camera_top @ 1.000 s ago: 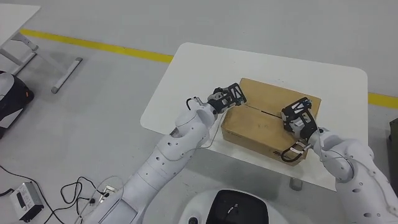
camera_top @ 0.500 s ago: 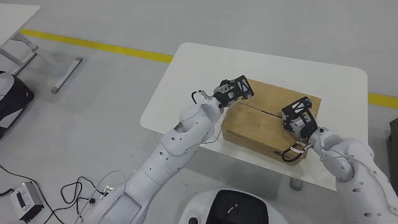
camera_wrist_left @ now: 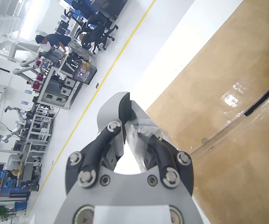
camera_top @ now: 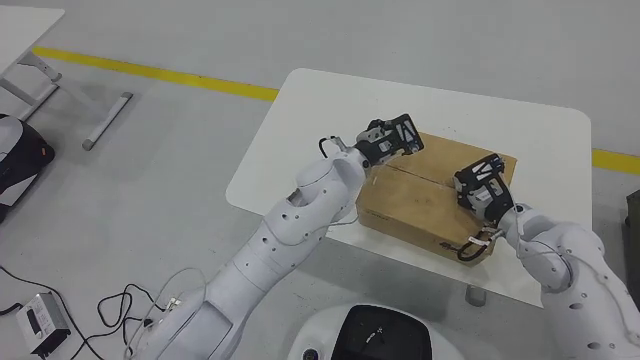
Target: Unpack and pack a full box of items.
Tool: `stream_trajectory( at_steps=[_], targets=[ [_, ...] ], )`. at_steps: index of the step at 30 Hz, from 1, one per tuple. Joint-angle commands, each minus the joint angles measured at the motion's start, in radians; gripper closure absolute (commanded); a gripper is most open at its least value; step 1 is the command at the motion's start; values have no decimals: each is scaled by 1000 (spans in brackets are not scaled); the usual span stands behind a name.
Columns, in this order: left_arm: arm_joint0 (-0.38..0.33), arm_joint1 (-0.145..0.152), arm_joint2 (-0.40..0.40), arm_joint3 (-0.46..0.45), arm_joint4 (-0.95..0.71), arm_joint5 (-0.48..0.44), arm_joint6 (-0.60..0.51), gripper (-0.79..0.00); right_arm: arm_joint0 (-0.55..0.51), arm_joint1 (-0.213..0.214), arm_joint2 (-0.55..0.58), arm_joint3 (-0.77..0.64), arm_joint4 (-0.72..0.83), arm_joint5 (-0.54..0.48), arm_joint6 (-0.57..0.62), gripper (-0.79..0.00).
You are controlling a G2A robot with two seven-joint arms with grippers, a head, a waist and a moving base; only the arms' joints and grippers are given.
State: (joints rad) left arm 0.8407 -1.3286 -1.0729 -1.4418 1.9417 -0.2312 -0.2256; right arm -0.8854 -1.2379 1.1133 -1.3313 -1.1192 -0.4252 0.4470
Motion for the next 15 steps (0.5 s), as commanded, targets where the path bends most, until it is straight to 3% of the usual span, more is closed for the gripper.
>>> stream_trajectory(
  at_steps=[1, 3, 4, 5, 15],
  targets=[
    [-7, -2, 6, 0, 4, -9, 4, -46, 0, 0, -1, 3, 1, 1, 0, 0],
    [-11, -4, 11, -5, 6, -12, 6, -62, -1, 0, -2, 4, 1, 1, 0, 0],
    [-16, -5, 14, -7, 7, -15, 9, -6, -1, -1, -2, 4, 1, 1, 0, 0],
    [-19, -6, 18, -10, 9, -18, 12, 0, -2, -1, -2, 4, 2, 3, 0, 0],
    [-46, -20, 50, -25, 9, -35, 11, 0, -28, 7, 40, -40, 21, 24, 3, 0]
  ],
)
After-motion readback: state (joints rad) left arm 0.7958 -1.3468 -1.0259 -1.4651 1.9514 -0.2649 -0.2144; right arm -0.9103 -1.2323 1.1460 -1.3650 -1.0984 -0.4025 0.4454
